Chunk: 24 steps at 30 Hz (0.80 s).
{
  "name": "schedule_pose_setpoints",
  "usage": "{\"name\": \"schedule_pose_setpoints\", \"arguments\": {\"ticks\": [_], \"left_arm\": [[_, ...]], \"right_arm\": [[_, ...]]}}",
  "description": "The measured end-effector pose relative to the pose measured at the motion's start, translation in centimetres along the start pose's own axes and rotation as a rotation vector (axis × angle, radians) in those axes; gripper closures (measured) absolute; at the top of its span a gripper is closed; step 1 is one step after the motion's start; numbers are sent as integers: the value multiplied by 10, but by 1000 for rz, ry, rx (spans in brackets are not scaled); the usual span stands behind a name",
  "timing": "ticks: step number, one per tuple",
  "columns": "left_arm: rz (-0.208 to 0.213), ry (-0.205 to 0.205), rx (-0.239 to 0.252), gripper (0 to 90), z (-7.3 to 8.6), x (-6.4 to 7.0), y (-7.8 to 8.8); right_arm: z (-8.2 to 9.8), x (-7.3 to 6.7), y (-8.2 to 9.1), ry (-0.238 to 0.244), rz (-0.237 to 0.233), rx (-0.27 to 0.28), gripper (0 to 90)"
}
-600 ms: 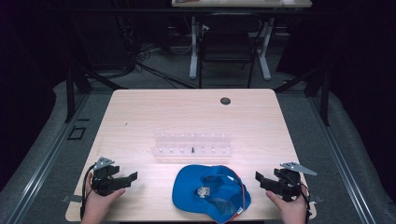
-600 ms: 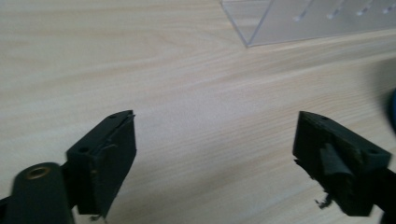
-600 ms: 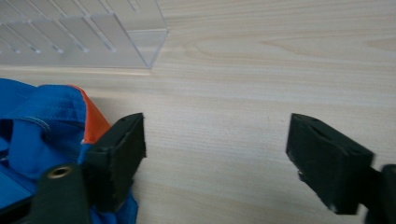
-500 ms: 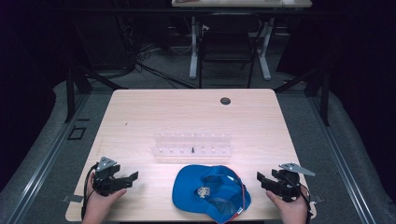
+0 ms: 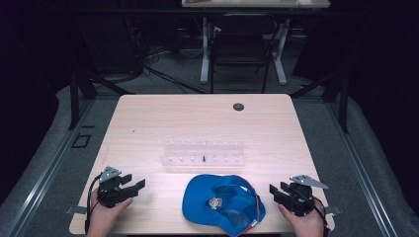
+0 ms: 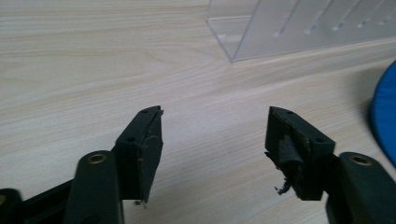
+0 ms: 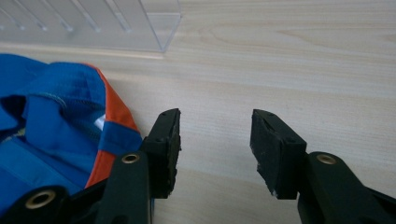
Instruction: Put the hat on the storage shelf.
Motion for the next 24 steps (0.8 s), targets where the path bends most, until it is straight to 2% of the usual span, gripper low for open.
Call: {"name": "schedule_pose_setpoints", "arguments": {"ticks": [2,4,7,9,16,21,24], "left_arm": [[-5,-14,1,380,-1,2,1],[-2,-19,4,380,-1,4,1],[-9,-36,-6,399,-2,6,1],[-6,-38,-2,407,-2,7,0],[-4,-42,-27,438,-2,9,-1],[-7,-52,-37,437,-2,10,-1],[-4,-53,-41,438,-2,11,-2]], "right_arm": [[2,-1,1,14,-4,-12,588],[2,-3,2,2,-28,-31,590],[3,-6,1,1,-30,-67,587],[3,-8,1,-15,-50,-98,586],[7,-18,4,-25,-95,-179,585],[9,-25,3,-19,-100,-224,565],[10,-26,3,-39,-104,-259,557]]}}
Point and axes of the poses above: each handheld gripper's, and its own axes: y roughly backward along the jaws, z roughly out of its underside, x roughly to its right, the point moved 3 cm from there along -y, roughly forward along the jaws, and after that the axes turned 11 degrees about z, right-handed, at the moved point
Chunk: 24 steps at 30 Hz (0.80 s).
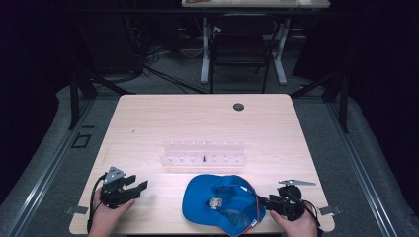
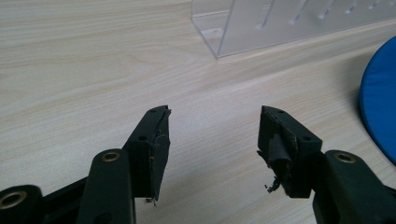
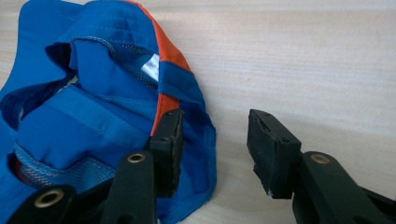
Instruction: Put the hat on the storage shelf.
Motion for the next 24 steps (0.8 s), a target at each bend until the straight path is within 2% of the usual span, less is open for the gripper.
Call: {"name": "schedule_pose_setpoints", "arguments": {"ticks": [7,13,19,24], "left_arm": [[-3,-5,-1,438,0,1,-1],[-4,-6,-3,438,0,1,-1],[-3,-8,-2,440,0,2,-1],[-4,-10,-3,441,0,2,-1]], "right_arm": [[2,1,-3,-28,-27,-46,607],[4,-2,-7,-15,-41,-79,627],[5,-6,-12,5,-30,-107,640],[6,-8,-16,26,-8,-107,641]]}}
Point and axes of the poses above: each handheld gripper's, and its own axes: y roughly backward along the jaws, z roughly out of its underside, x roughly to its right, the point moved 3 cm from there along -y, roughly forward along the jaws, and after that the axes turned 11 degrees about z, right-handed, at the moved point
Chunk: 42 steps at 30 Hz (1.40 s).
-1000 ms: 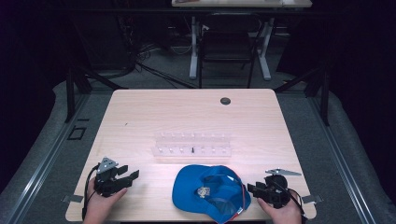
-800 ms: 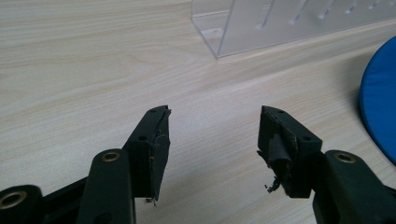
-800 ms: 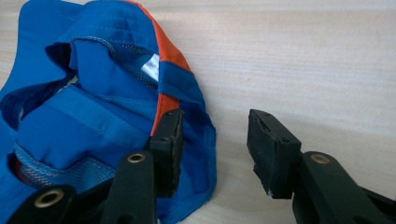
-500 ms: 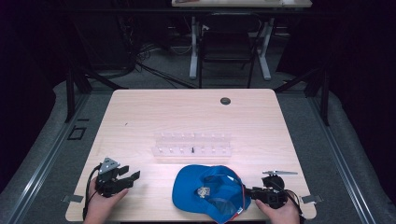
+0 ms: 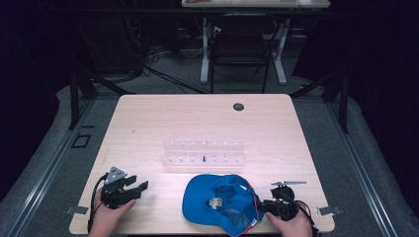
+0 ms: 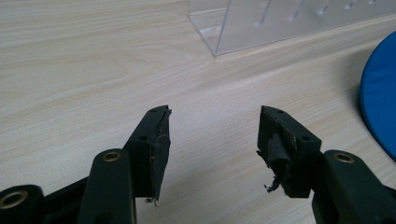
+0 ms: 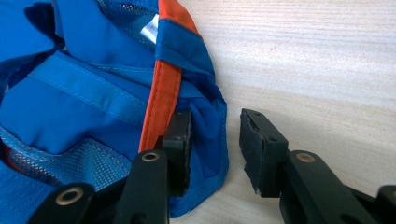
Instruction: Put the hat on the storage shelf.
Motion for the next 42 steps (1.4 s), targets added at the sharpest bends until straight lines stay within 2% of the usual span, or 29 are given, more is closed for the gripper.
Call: {"name": "schedule_pose_setpoints", "arguments": {"ticks": [5,10,20,35,42], "left_arm": [[-4,1,-2,444,0,0,0],[-4,1,-1,446,0,0,0],[-7,-1,-5,447,1,-1,1],[-10,8,-6,459,1,-2,3],[-12,8,-6,463,1,-2,2]], "right_arm": [[-1,0,-1,3,3,2,661],[-1,-1,-2,6,-16,-7,721],[-1,-2,-4,18,-13,-23,854],[-4,1,-1,8,-36,-39,898],[-12,5,5,11,-32,-45,900]]}}
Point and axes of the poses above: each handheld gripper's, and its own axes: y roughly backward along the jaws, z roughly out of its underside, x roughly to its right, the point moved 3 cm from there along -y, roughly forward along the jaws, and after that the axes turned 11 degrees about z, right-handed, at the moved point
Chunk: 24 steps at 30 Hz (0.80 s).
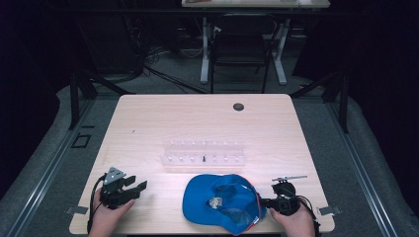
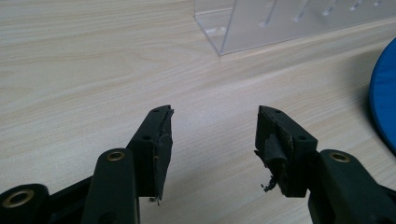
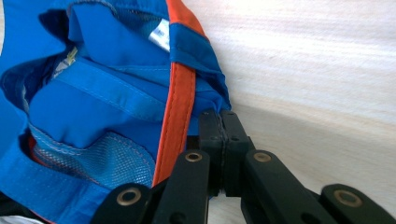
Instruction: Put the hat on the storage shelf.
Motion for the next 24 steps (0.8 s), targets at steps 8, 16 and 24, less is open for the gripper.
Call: {"name": "schedule_pose_setpoints", "arguments": {"ticks": [8,16,24], "left_arm": [[-2,-5,4,480,1,0,-1],[-1,-2,-2,486,1,0,-1],[1,-3,-3,480,1,1,-1]], "right_arm": [[-13,9,11,18,25,-13,899],[-28,17,20,55,49,-86,900],[-43,19,31,58,57,-109,900]]}}
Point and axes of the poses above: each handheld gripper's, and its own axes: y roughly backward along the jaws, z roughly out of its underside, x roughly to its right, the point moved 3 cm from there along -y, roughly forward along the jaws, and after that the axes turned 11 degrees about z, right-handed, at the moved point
